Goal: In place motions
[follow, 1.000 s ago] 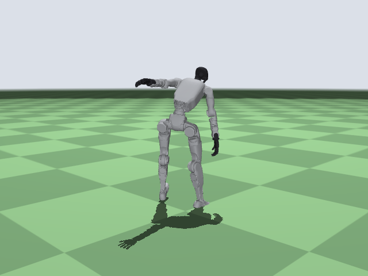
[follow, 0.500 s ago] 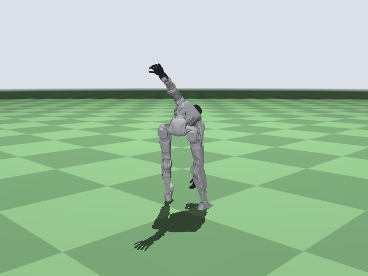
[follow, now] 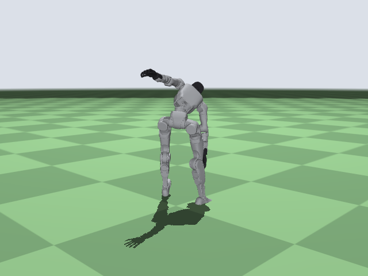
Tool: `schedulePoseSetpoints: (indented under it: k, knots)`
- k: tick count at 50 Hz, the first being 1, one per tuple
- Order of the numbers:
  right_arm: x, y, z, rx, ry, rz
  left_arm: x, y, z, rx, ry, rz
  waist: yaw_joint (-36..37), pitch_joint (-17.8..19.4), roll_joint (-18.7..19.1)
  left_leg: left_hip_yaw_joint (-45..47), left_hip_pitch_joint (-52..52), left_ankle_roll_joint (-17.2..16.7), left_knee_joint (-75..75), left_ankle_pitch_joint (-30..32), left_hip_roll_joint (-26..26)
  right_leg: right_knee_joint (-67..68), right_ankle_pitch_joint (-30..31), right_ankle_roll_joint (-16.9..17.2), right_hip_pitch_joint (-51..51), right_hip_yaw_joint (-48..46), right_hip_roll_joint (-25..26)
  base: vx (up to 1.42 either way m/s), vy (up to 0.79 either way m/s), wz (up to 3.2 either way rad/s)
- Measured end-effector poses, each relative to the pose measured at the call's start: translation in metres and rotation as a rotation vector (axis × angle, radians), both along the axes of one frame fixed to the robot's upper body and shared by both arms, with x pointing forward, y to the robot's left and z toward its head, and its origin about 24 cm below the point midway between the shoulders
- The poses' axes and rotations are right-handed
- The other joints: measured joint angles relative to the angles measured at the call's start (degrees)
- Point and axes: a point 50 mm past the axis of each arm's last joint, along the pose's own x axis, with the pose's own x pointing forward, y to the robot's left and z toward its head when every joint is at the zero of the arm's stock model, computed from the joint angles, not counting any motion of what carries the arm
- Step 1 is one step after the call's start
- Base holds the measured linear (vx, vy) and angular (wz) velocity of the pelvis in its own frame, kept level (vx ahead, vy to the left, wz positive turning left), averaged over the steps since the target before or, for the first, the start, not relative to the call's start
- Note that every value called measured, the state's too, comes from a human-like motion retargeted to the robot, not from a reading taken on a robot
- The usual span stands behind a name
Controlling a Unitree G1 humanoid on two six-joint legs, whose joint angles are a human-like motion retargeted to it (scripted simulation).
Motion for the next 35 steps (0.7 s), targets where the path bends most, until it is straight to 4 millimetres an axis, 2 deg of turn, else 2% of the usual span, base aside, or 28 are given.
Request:
schedulePoseSetpoints:
  k: [3, 5, 10, 14, 19, 23, 26, 31, 35]
  knots:
    - [-0.02, 0.018, -0.034, 0.004, 0.13, 0.057, -0.011, -0.002, 0.001, -0.016, 0.008, 0.04, -3.57, 0.0, -4.81, 0.62, 7.2, 0.5, 0.27, -1.67, -1.06, 0.25, -1.0, 0.28, 6.26, 0.9, -0.93, 0.23, 0.04, -0.23]
    - [-0.032, 0.039, -0.06, 0.046, 0.197, 0.097, -0.023, -0.002, 0.004, -0.032, 0.022, 0.064, -6.51, 0.0, -8.86, 1.17, 12.56, 0.94, 0.2, -2.86, -1.88, 0.32, -1.72, 0.53, 10.79, 1.61, -1.61, 0.29, 0.08, -0.3]
    - [-0.051, 0.094, -0.109, 0.183, 0.289, 0.179, -0.044, -0.005, 0.008, -0.099, 0.033, 0.049, -14.18, 0.0, -19.35, 1.62, 24.83, 1.67, 0.96, -6.67, -3.22, 1.06, -4.15, 1.14, 21.53, 3.0, -2.61, 0.37, 0.14, -0.42]
    - [-0.065, 0.13, -0.132, 0.261, 0.344, 0.25, -0.046, -0.012, 0.005, -0.119, 0.007, 0.046, -19.93, 0.0, -26.37, 2.28, 34.21, 1.61, 1.64, -9.84, -3.11, 1.66, -6.46, 1.75, 30.0, 3.02, -2.41, 0.4, 0.13, -0.48]
    - [-0.084, 0.162, -0.15, 0.36, 0.39, 0.293, -0.029, -0.026, -0.006, -0.104, -0.094, 0.1, -25.72, -0.91, -31.98, 3.28, 43.8, 1.24, 2.34, -13.49, -1.92, 1.87, -8.75, 2.34, 38.52, 3.39, -1.09, 0.33, 0.13, -0.53]
    - [-0.111, 0.177, -0.163, 0.491, 0.443, 0.228, -0.01, -0.033, -0.012, -0.049, -0.2, 0.165, -29.55, -5.48, -34.6, 4.33, 47.66, 0.88, 2.26, -15.77, -0.83, 2.04, -9.82, 2.49, 40.73, 4.96, 0.33, 0.23, 0.14, -0.57]
    - [-0.134, 0.181, -0.17, 0.567, 0.507, 0.174, -0.001, -0.038, -0.015, -0.042, -0.249, 0.198, -32.76, -9.86, -35.84, 5.09, 49.1, 0.65, 2.32, -17.01, -0.04, 2.13, -10.36, 2.39, 41.15, 6.27, 1.47, 0.22, 0.08, -0.48]
    - [-0.167, 0.174, -0.172, 0.588, 0.644, 0.167, 0.007, -0.048, -0.022, -0.186, -0.276, 0.135, -37.31, -16.07, -36.55, 7.02, 50.84, 0.37, 2.25, -18.36, 1.14, 2.0, -10.56, 2.14, 41.11, 8.85, 3.32, 0.2, 0.03, -0.55]
    - [-0.186, 0.163, -0.17, 0.556, 0.753, 0.21, 0.018, -0.056, -0.027, -0.315, -0.272, 0.048, -40.17, -18.92, -36.8, 8.8, 51.78, 0.11, 2.23, -19.2, 1.88, 2.05, -10.29, 1.96, 40.36, 11.03, 4.48, 0.08, -0.05, -0.61]
